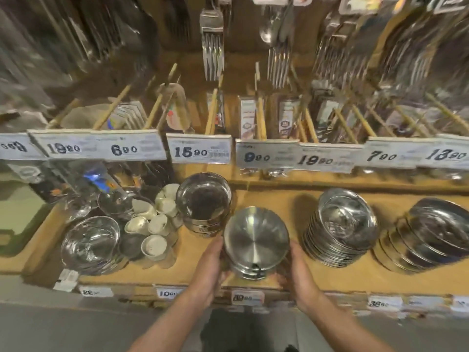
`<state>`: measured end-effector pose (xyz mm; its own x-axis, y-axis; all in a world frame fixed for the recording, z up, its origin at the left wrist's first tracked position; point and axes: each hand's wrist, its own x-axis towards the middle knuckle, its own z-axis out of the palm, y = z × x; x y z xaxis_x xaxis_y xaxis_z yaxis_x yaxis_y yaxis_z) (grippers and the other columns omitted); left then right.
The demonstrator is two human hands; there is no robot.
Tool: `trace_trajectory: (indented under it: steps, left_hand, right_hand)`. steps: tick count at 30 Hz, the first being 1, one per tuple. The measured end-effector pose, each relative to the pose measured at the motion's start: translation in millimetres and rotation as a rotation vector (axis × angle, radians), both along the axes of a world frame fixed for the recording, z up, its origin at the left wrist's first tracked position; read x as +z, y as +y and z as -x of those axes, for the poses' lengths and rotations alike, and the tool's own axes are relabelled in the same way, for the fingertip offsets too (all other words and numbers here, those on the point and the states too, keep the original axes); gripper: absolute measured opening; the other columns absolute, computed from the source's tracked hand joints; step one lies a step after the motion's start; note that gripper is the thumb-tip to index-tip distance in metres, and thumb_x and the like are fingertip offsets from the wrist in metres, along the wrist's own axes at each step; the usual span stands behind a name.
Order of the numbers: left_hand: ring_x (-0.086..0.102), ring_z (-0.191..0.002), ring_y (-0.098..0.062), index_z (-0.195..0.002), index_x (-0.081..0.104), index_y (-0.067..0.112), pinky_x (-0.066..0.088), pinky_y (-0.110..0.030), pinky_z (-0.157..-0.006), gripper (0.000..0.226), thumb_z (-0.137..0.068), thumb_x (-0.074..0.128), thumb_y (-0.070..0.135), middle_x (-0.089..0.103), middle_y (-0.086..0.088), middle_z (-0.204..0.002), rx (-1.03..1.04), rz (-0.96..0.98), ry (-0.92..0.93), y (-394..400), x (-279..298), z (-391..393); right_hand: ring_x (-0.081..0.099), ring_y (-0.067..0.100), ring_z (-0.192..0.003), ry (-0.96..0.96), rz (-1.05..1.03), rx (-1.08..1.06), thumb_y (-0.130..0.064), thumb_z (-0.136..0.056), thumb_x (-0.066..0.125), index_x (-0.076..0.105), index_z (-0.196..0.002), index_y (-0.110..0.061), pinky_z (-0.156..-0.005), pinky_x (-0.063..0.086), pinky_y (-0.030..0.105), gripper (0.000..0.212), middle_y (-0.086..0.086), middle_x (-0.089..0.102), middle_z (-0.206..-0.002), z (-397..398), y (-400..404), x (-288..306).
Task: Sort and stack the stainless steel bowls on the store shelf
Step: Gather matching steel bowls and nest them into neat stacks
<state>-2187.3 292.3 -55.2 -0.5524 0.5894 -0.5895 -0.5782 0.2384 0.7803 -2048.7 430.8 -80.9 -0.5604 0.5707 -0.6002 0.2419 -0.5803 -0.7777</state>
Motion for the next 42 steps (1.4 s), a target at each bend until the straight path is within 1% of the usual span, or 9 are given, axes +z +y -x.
trace_trajectory:
  steps: [5,8,10,17,24,27,32,37,42]
  left_hand:
    - [0.066,-0.112,-0.023,-0.124,0.065,0.021,0.054,-0.041,-0.095,0.032,-0.106,0.039,0.027,0.073,-0.009,-0.119,0.085,-0.007,-0.032,-9,11,0]
    - [0.066,-0.092,-0.02,-0.111,0.07,0.019,0.052,-0.04,-0.08,0.032,-0.104,0.04,0.027,0.075,-0.001,-0.093,0.149,0.051,0.006,-23,13,-16]
    - [0.068,-0.086,-0.018,-0.099,0.07,0.019,0.055,-0.035,-0.072,0.028,-0.103,0.043,0.024,0.076,0.004,-0.085,0.161,0.076,0.04,-30,14,-37]
    - [0.06,-0.084,-0.023,-0.111,0.065,0.008,0.049,-0.034,-0.071,0.024,-0.103,0.049,0.024,0.064,-0.012,-0.1,0.017,0.148,-0.091,9,10,-151]
    - [0.065,-0.092,-0.032,-0.113,0.061,0.002,0.052,-0.047,-0.079,0.018,-0.103,0.049,0.011,0.065,-0.015,-0.11,-0.209,0.021,0.028,79,53,-276]
    - [0.066,-0.093,-0.027,-0.112,0.065,0.006,0.053,-0.04,-0.073,0.026,-0.102,0.052,0.026,0.068,-0.011,-0.107,-0.304,0.01,0.035,110,64,-331]
    - [0.058,-0.12,-0.032,-0.133,0.055,0.004,0.04,-0.052,-0.112,0.038,-0.106,0.045,0.029,0.057,-0.017,-0.133,-0.377,0.013,-0.057,144,70,-399]
    - [0.062,-0.109,-0.028,-0.113,0.064,0.009,0.047,-0.051,-0.107,0.025,-0.104,0.05,0.027,0.062,-0.015,-0.125,-0.381,0.046,-0.024,192,65,-429]
    - [0.064,-0.113,-0.029,-0.117,0.064,0.013,0.055,-0.046,-0.095,0.026,-0.101,0.053,0.03,0.065,-0.012,-0.123,-0.397,0.026,-0.02,270,43,-439]
  right_hand:
    - [0.067,0.014,-0.113,-0.001,0.041,-0.041,-0.057,-0.102,0.033,0.062,-0.121,-0.036,-0.075,0.057,0.029,0.04,-0.008,0.071,-0.121,-3,-9,12]
    - [0.055,0.018,-0.119,-0.019,0.022,-0.062,-0.053,-0.104,0.034,0.051,-0.13,-0.034,-0.091,0.055,0.041,0.037,-0.009,0.058,-0.124,-28,-7,21]
    - [0.06,0.021,-0.117,-0.02,0.007,-0.09,-0.047,-0.105,0.036,0.059,-0.126,-0.025,-0.095,0.055,0.044,0.038,-0.001,0.064,-0.124,-53,-3,30]
    - [0.071,0.016,-0.085,-0.057,-0.063,-0.225,-0.038,-0.104,0.042,0.072,-0.105,-0.015,-0.064,0.054,0.026,0.038,0.006,0.074,-0.096,-180,11,57]
    - [0.063,0.02,-0.091,-0.019,-0.032,-0.436,-0.031,-0.103,0.045,0.069,-0.115,-0.012,-0.074,0.05,0.034,0.033,0.006,0.068,-0.099,-343,38,76]
    - [0.064,0.02,-0.084,-0.031,-0.055,-0.548,-0.027,-0.104,0.044,0.069,-0.111,-0.013,-0.066,0.049,0.033,0.03,0.009,0.067,-0.102,-411,50,81]
    - [0.062,0.021,-0.093,-0.039,-0.045,-0.627,-0.03,-0.103,0.047,0.067,-0.118,-0.012,-0.072,0.051,0.036,0.031,0.006,0.065,-0.099,-486,71,74]
    - [0.062,0.021,-0.088,0.008,-0.032,-0.663,-0.037,-0.101,0.05,0.066,-0.117,-0.019,-0.066,0.055,0.036,0.028,0.004,0.064,-0.097,-520,114,60]
    - [0.062,0.021,-0.09,-0.013,-0.025,-0.633,-0.038,-0.102,0.05,0.066,-0.116,-0.02,-0.066,0.057,0.036,0.028,0.006,0.064,-0.102,-529,182,47]
